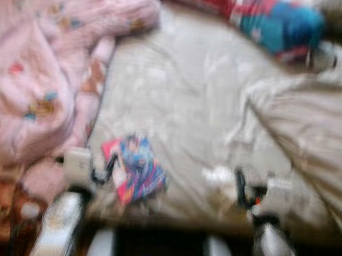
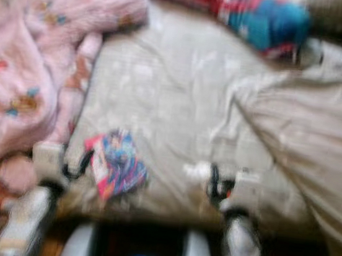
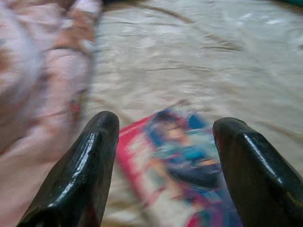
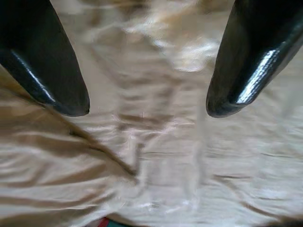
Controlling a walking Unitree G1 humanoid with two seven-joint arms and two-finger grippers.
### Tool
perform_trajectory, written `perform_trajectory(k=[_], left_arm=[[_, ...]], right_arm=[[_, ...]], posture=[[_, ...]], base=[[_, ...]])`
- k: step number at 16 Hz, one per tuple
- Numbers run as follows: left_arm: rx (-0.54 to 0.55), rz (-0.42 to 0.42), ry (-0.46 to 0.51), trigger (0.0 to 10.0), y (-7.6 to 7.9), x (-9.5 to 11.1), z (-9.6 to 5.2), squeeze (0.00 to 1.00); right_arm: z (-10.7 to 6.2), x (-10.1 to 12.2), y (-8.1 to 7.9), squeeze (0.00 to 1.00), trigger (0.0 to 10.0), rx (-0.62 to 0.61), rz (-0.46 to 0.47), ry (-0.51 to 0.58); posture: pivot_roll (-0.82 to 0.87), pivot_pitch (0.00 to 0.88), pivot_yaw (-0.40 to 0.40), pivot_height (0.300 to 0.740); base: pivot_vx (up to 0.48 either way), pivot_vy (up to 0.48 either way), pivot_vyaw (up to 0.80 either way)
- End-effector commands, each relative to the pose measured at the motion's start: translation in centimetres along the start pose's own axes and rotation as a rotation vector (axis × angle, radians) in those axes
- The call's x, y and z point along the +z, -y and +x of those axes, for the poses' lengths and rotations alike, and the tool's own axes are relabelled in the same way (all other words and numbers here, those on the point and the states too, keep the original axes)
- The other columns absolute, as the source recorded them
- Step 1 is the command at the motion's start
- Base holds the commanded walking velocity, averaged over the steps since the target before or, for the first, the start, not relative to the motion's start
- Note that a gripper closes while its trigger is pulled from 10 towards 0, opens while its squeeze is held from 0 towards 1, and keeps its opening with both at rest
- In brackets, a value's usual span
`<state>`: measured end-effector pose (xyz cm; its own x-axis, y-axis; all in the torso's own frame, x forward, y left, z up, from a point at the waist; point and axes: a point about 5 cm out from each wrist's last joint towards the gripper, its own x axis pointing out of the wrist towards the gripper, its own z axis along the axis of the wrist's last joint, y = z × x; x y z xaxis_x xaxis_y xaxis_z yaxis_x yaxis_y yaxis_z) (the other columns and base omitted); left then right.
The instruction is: Clean up the room
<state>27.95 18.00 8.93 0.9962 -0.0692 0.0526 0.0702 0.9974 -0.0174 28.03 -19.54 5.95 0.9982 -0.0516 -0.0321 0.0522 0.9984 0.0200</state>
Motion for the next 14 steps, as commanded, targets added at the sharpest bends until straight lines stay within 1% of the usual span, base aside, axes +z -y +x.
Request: perform_trajectory(k=[1, 3, 4, 5, 6, 7, 8, 9, 10, 11, 14], left_arm=[[0.002, 0.004, -0.026, 10.0, -0.2, -0.5, -0.5, 0.0], [-0.008, 0.001, -0.027, 10.0, 0.1, -0.4, -0.5, 0.0], [-0.02, -0.001, -0.022, 10.0, 0.3, -0.2, -0.3, 0.0], [-0.024, -0.002, -0.018, 10.0, 0.4, -0.1, -0.2, 0.0], [-0.036, -0.005, -0.004, 10.0, 0.7, 0.4, 0.0, 0.0], [-0.042, -0.008, 0.002, 10.0, 0.9, 0.6, 0.3, 0.0], [-0.05, -0.015, 0.011, 10.0, 1.1, 1.0, 0.5, 0.0], [-0.056, -0.015, 0.017, 10.0, 1.3, 1.2, 0.5, 0.0], [-0.06, -0.018, 0.023, 10.0, 1.4, 1.5, 0.6, 0.0], [-0.065, -0.02, 0.03, 10.0, 1.6, 1.8, 0.8, 0.0], [-0.085, -0.021, 0.056, 10.0, 2.0, 3.2, 0.4, 0.0]], right_arm=[[-0.6, -1.2, 0.5, 0.0, 10.0, -0.026, 0.002, -0.054], [0.3, -1.3, 0.7, 0.0, 10.0, -0.011, 0.008, -0.079], [1.3, -1.2, 0.7, 0.0, 10.0, -0.006, 0.032, -0.097], [1.7, -1.3, 0.7, 0.0, 10.0, -0.003, 0.029, -0.113], [2.6, -1.2, 0.7, 0.0, 10.0, 0.0, 0.029, -0.149], [3.3, -1.2, 0.6, 0.49, 10.0, 0.0, 0.035, -0.173], [4.0, -1.1, 0.4, 1.0, 10.0, 0.007, 0.055, -0.203], [4.4, -1.0, 0.3, 1.0, 10.0, 0.009, 0.052, -0.216], [4.6, -1.0, 0.2, 1.0, 10.0, 0.014, 0.067, -0.24], [4.9, -1.0, 0.1, 1.0, 10.0, 0.014, 0.049, -0.264], [5.7, -0.5, -0.5, 1.0, 10.0, 0.054, 0.05, -0.268]], posture=[[0.04, 0.229, -0.032, 0.609], [0.04, 0.25, -0.028, 0.609], [0.04, 0.259, -0.025, 0.609], [0.05, 0.267, -0.025, 0.609], [0.06, 0.288, -0.023, 0.609], [0.07, 0.292, -0.023, 0.609], [0.08, 0.315, -0.021, 0.609], [0.09, 0.327, -0.02, 0.609], [0.09, 0.332, -0.019, 0.609], [0.1, 0.345, -0.015, 0.609], [0.13, 0.404, -0.002, 0.609]], base=[[0.0, 0.0, 0.0], [0.0, 0.0, 0.0], [0.0, 0.0, 0.0], [0.0, 0.0, 0.0], [0.0, 0.0, 0.0], [0.0, 0.0, 0.0], [0.0, 0.0, 0.0], [0.0, 0.0, 0.0], [0.0, 0.0, 0.0], [0.0, 0.0, 0.0], [0.0, 0.0, 0.0]])
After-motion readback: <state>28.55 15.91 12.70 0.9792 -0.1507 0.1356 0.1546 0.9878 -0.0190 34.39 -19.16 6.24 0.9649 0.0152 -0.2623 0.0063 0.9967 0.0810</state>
